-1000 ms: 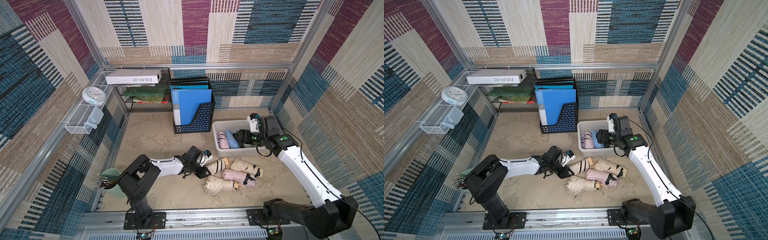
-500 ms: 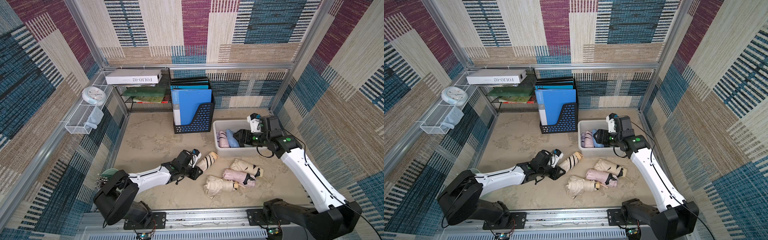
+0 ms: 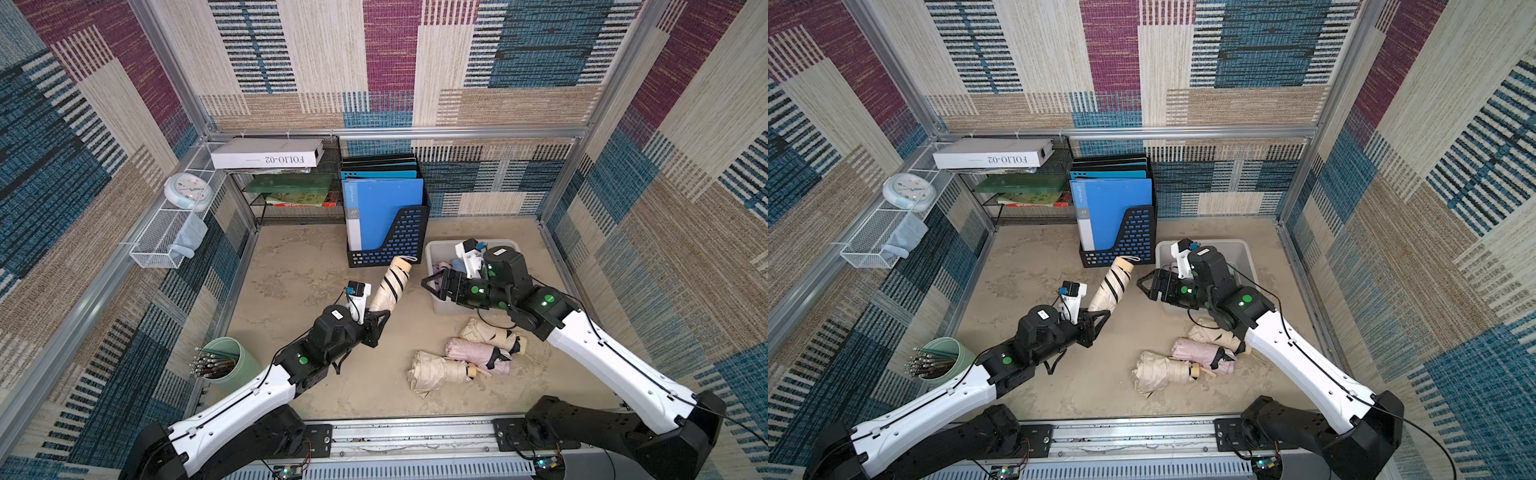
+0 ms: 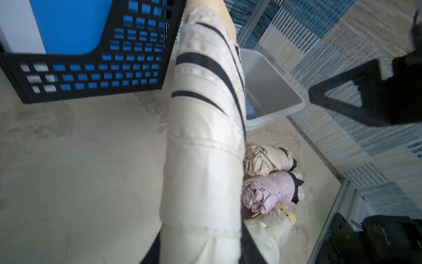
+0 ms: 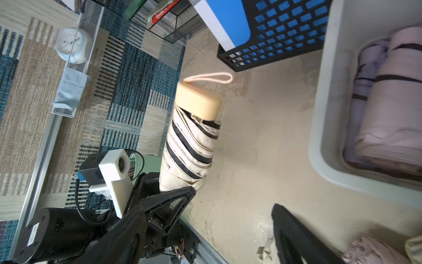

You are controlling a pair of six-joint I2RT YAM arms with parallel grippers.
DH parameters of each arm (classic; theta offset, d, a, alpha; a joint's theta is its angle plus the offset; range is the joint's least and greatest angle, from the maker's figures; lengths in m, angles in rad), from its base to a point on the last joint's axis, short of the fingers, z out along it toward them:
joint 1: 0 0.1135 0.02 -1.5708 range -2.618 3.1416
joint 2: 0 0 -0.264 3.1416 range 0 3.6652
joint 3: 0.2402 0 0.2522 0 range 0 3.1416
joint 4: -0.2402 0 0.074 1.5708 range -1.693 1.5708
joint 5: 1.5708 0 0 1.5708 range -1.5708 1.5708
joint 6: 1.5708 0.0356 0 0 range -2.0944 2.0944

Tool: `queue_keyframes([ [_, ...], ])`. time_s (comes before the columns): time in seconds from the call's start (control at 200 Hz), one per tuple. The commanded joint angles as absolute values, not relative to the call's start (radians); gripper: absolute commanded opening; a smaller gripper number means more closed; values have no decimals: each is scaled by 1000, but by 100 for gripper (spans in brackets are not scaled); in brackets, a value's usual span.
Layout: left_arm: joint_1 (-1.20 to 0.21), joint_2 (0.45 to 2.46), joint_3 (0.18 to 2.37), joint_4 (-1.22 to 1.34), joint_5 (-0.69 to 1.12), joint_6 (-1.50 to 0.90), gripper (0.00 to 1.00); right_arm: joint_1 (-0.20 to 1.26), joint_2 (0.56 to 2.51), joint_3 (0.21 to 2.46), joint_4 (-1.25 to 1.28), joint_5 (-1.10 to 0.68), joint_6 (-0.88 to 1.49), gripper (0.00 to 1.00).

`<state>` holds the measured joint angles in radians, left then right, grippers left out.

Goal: Put the umbrella into the storage box
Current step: Pick up the umbrella from the center of the board.

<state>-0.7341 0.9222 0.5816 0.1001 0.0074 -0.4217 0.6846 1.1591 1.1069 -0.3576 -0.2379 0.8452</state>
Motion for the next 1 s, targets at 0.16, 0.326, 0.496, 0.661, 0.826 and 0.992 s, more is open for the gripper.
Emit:
queue_keyframes([
  [0.16,-737,972,652,318,-14,-343,0,784,1256,1141,-101,-161,976,99],
  [0.326,-742,996,677,313,-18,-322,0,808,1302,1131,-15,-138,1023,99],
  [0.496,-767,999,708,270,-78,-238,0,815,1361,1163,23,-80,1057,97],
  [0.661,-796,1021,747,226,-157,-143,0,814,1439,1229,47,-50,1085,91],
  [0.826,-808,1059,779,218,-196,-73,0,815,1479,1252,58,-4,1112,81],
  [0.992,-809,1091,797,225,-239,-51,0,812,1509,1266,71,-8,1127,70],
])
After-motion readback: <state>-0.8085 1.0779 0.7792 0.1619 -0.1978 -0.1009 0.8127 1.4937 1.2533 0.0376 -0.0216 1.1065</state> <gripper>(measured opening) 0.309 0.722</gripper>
